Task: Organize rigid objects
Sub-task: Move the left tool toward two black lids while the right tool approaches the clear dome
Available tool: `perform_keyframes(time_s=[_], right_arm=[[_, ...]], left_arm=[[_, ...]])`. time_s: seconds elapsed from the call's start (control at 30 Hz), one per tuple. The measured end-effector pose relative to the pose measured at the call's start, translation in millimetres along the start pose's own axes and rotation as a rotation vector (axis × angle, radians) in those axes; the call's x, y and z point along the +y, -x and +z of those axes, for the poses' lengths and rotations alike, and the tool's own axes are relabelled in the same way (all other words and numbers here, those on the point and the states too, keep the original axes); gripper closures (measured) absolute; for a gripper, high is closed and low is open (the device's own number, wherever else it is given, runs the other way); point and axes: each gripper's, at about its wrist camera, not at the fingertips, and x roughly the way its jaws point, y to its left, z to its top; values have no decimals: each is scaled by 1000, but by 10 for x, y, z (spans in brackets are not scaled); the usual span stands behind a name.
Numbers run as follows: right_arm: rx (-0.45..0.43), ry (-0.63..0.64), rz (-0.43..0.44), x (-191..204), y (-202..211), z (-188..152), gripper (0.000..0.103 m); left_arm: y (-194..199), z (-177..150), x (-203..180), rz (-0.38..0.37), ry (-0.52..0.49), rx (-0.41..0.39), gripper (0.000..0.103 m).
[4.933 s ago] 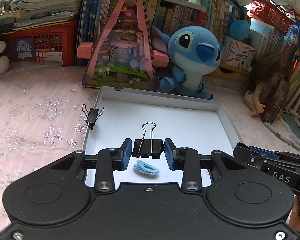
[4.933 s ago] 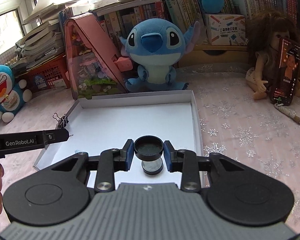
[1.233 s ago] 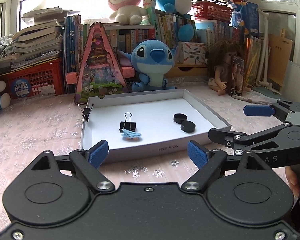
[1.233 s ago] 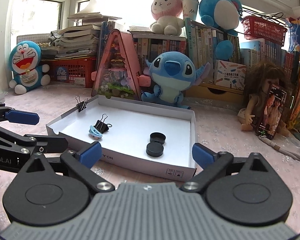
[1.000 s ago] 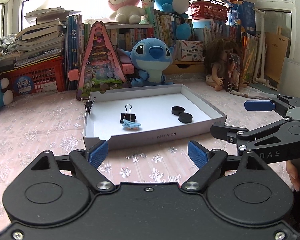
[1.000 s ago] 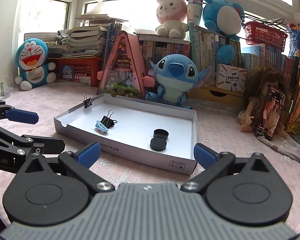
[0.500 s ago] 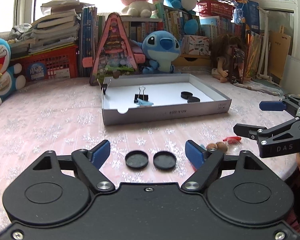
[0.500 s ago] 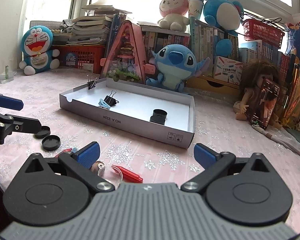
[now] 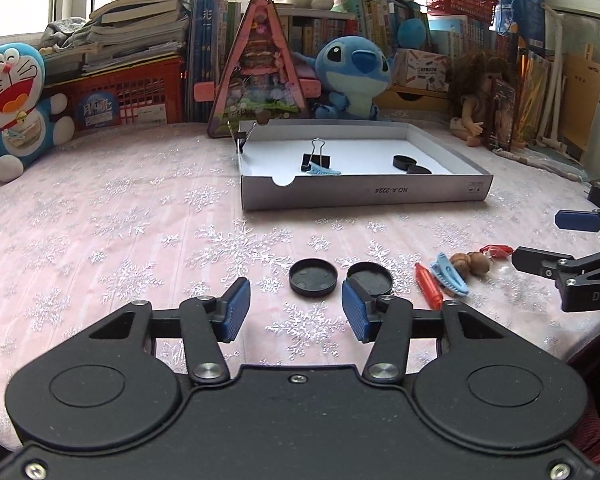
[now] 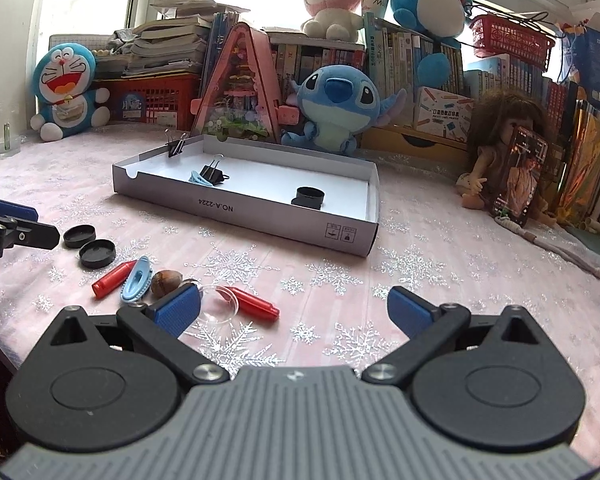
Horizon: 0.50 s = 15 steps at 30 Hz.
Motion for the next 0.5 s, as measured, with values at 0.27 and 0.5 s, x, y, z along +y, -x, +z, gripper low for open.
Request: perform_keyframes(time_s=[0.27,0.5], right_arm=[[21,14,85,132,24,-40,26],[38,16,94,203,-49,-46,48]], left_arm=[[-87,-20,-64,7,-18,5,55],[-222,-18,-101,43,-12,22,55]])
